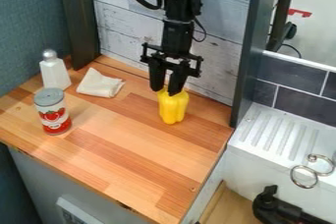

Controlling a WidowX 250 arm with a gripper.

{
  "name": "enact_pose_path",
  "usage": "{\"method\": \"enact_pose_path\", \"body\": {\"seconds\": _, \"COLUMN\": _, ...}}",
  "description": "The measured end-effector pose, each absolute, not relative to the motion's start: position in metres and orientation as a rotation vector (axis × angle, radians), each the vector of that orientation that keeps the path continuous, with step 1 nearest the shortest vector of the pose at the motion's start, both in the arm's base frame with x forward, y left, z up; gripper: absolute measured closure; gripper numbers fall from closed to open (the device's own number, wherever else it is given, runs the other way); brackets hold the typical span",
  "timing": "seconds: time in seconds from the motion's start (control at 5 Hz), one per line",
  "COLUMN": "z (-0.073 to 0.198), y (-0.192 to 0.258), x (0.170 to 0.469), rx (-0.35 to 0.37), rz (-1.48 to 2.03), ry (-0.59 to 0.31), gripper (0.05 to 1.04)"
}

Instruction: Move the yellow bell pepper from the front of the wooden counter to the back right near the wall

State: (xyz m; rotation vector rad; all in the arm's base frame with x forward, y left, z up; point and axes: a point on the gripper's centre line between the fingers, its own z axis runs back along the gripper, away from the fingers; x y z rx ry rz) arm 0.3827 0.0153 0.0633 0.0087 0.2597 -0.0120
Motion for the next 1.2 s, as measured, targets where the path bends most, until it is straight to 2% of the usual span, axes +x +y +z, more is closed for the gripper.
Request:
{"method": "enact_pose_path", "body": {"seconds": 0.2, "z": 0.07, "y": 0.014, "x": 0.378, "rx": -0.01, "rz": 0.007, "ry": 0.204, "gripper": 0.168}}
{"method": "enact_pose_path", "body": {"seconds": 0.4, "z": 0.093, "y": 0.018, "x": 0.363, "rx": 0.005, "rz": 0.032, "ry": 0.149, "gripper": 0.075}}
{"method": "enact_pose_path", "body": {"seconds": 0.6, "z": 0.107, "y": 0.023, "x": 0.315, "rx": 0.045, "rz": 0.106, "ry": 0.172, "gripper": 0.08}}
{"method": "enact_pose_path", "body": {"seconds": 0.8, "z": 0.118, "y": 0.042, "x": 0.268, "rx": 0.064, "rz": 0.218, "ry": 0.246, "gripper": 0.083}}
{"method": "enact_pose_path", "body": {"seconds": 1.0, "z": 0.125, "y": 0.071, "x": 0.237, "rx": 0.106, "rz": 0.224, "ry": 0.228, "gripper": 0.083}}
{"method": "enact_pose_path", "body": {"seconds": 1.2, "z": 0.133, "y": 0.1, "x": 0.231, "rx": 0.112, "rz": 0.198, "ry": 0.189, "gripper": 0.083}}
